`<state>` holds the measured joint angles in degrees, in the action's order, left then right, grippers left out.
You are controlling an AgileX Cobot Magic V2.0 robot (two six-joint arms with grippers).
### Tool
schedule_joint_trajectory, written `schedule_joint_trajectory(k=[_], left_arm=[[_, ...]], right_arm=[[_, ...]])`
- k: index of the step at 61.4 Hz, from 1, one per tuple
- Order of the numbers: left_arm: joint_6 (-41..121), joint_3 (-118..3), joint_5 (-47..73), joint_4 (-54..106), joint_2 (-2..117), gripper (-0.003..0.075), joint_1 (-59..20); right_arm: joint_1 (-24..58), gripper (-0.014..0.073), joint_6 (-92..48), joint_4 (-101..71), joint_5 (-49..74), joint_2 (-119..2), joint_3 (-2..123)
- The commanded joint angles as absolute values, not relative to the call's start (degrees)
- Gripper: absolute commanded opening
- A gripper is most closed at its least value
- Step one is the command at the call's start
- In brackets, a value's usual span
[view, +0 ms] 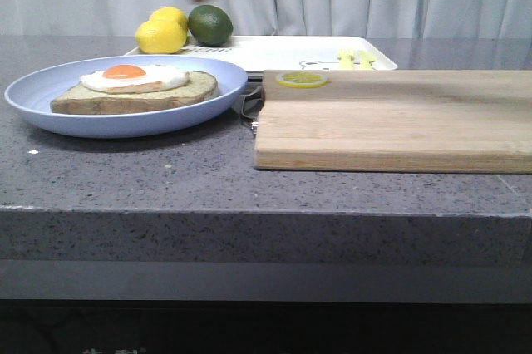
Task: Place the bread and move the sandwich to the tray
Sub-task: 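Carry the bread over the egg toast and lower it on top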
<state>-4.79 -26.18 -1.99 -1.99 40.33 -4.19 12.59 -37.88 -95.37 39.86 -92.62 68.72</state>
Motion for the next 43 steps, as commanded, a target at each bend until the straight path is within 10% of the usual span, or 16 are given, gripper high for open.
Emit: schedule_joint_trajectory(k=[1, 43], left_arm=[[-5.2, -28.3, -6.8, -2.0, 40.6, 0.0640, -4.7], [-5.2, -28.3, -6.8, -2.0, 40.6, 0.0639, -4.7]], right_arm=[[19.7, -0.0109, -38.7, -104.0, 34.9, -93.0, 71.9], [28.0, -0.0085, -39.5, -101.6, 27.7, -107.1, 80.6]])
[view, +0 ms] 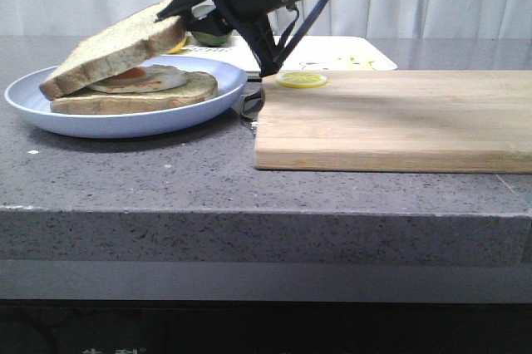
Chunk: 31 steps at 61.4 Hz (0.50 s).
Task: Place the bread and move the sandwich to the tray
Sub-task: 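Carry the bread over the egg toast and lower it on top, then open the right gripper and withdraw it from the sandwich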
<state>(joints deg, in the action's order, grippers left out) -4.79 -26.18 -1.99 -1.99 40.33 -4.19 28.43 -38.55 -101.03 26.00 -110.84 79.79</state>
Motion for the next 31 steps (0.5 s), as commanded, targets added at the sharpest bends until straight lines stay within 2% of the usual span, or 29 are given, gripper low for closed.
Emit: schedule_joint_trajectory(k=[1, 18, 31], left_arm=[[-5.2, -28.3, -6.8, -2.0, 40.6, 0.0639, -4.7], [-5.2, -28.3, -6.8, -2.0, 40.6, 0.0639, -4.7], [-5.2, -28.3, -6.8, -2.0, 40.6, 0.0639, -4.7]], right_arm=[[28.0, -0.0070, -39.5, -101.6, 27.6, -107.1, 80.4], [28.0, 0.0232, -39.5, -100.8, 27.9, -107.1, 78.8], [25.9, 0.0272, -39.4, -95.8, 28.7, -105.2, 78.3]])
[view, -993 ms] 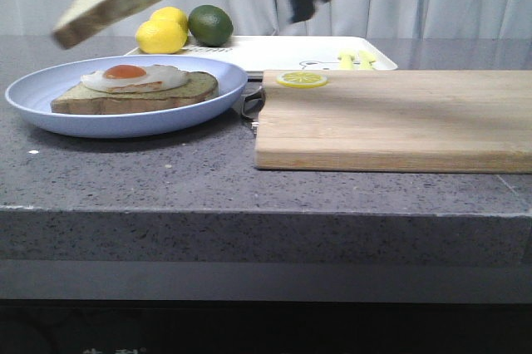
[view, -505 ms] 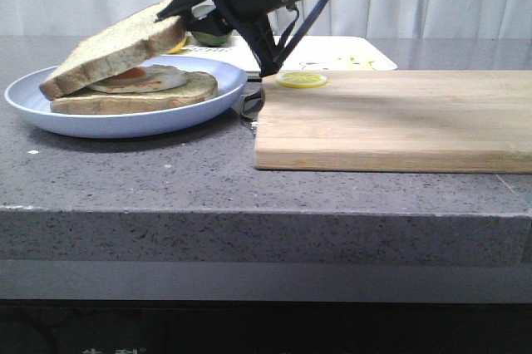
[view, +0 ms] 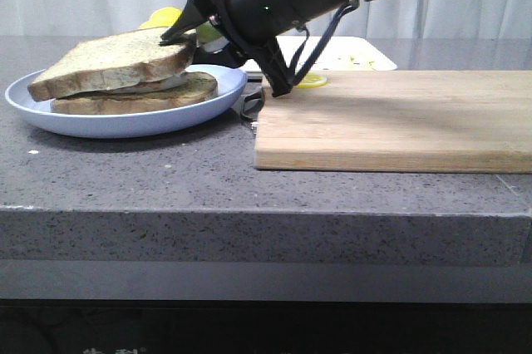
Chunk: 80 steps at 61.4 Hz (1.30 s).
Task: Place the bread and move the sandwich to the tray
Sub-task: 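Open the right gripper and withdraw it from the sandwich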
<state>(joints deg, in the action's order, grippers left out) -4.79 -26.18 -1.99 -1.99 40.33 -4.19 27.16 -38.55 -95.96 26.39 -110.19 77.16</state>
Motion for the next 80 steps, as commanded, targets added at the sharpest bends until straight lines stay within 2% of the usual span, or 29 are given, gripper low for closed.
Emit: schedule_joint_trajectory(k=[1, 8, 16, 20, 26, 35, 45, 62, 74, 80], left_arm=[[-5.2, -28.3, -6.8, -2.0, 40.6, 0.0640, -4.7], [-5.2, -28.3, -6.8, -2.0, 40.6, 0.0639, -4.7], [-5.2, -28.3, -6.8, -2.0, 40.6, 0.0639, -4.7], [-5.2, -28.3, -6.8, -2.0, 40.6, 0.0639, -4.7], [-5.2, -28.3, -6.8, -2.0, 40.6, 0.0639, -4.7], [-5.2, -28.3, -6.8, -2.0, 40.6, 0.0639, -4.7], [-5.2, -28.3, -6.8, -2.0, 40.6, 0.0639, -4.7], [-5.2, -28.3, -6.8, -2.0, 40.6, 0.0639, -4.7], [-5.3, -28.4, -5.8, 1.1, 40.6, 0.0639, -4.7], [-5.3, -31.6, 0.0, 4.7, 42.5, 0.0639, -4.7]], right_arm=[[25.6, 0.0272, -39.4, -95.8, 28.7, -104.9, 78.1], [23.9, 0.0286, -39.4, -95.1, 28.7, -102.6, 77.0], [21.8, 0.0364, -39.4, -93.0, 31.7, -99.6, 75.5], [20.9, 0.0366, -39.4, -91.0, 33.7, -97.5, 75.3], [19.3, 0.0278, -39.4, -86.6, 35.5, -93.1, 75.3], [16.1, 0.0036, -39.3, -74.7, 38.9, -86.0, 75.3], [11.9, -0.0109, -33.0, -51.8, 43.5, -78.9, 75.3], [8.8, -0.0109, -5.5, -4.1, 46.6, -69.9, 74.0], [8.0, -0.0109, 0.0, 2.3, 41.0, -62.0, 62.8], [8.1, -0.0109, 0.0, 2.1, 34.1, -55.9, 53.9]])
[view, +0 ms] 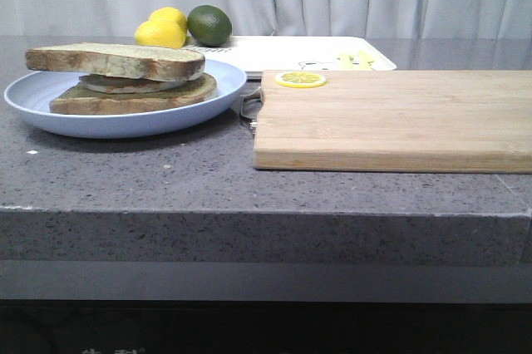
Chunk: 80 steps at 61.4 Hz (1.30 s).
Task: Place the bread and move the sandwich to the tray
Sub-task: 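Open the right gripper and withdraw it from the sandwich, then grasp the rim of the blue plate with the left gripper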
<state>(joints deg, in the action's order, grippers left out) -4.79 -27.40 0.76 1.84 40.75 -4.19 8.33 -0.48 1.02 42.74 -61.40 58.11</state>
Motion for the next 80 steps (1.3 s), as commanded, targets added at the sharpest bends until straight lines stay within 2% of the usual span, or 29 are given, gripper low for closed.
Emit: schedule_joint_trajectory(k=[1, 14, 23, 32, 43, 56, 63, 72, 75, 80], left_arm=[[-5.3, -32.3, 1.2, 4.7, 43.1, 0.0639, -4.7], [-5.3, -47.8, 19.3, 4.7, 59.1, 0.0639, -4.7], [-5.3, -59.8, 32.0, 4.6, 71.8, 0.0639, -4.7], [-5.3, -69.3, 39.0, 4.6, 82.7, 0.0639, -4.7], [-4.1, -75.8, 42.7, 4.6, 92.2, 0.0639, -4.8], [-3.7, -76.1, 42.7, 4.7, 95.1, 0.0629, -5.1], [-3.6, -76.1, 42.7, 4.9, 95.6, 0.0579, -5.1], [-3.6, -76.1, 44.1, 5.1, 96.6, 0.0455, -5.1], [-3.6, -76.1, 44.6, 5.1, 96.8, 0.0384, -5.1], [-2.8, -76.1, 45.1, 5.3, 96.8, 0.0221, -5.1]], right_arm=[[8.1, -0.0109, 0.0, 2.1, 33.0, -54.5, 52.0], [8.1, -0.0109, 0.0, 2.1, 20.0, -42.1, 36.8], [8.1, -0.0109, 0.0, 2.7, 18.7, -37.2, 34.8], [8.1, -0.0109, 0.0, 3.1, 18.8, -36.4, 34.8], [8.1, -0.0109, 0.0, 3.1, 18.9, -36.4, 34.8], [8.1, -0.0109, 0.0, 3.1, 18.8, -36.4, 34.8], [8.1, -0.0109, 0.0, 3.1, 18.7, -36.4, 34.8], [8.1, -0.0109, 0.0, 3.1, 18.6, -36.4, 34.8], [8.1, -0.0109, 0.0, 3.1, 18.6, -36.4, 34.8], [8.1, -0.0109, 0.0, 3.1, 18.6, -36.4, 34.8]])
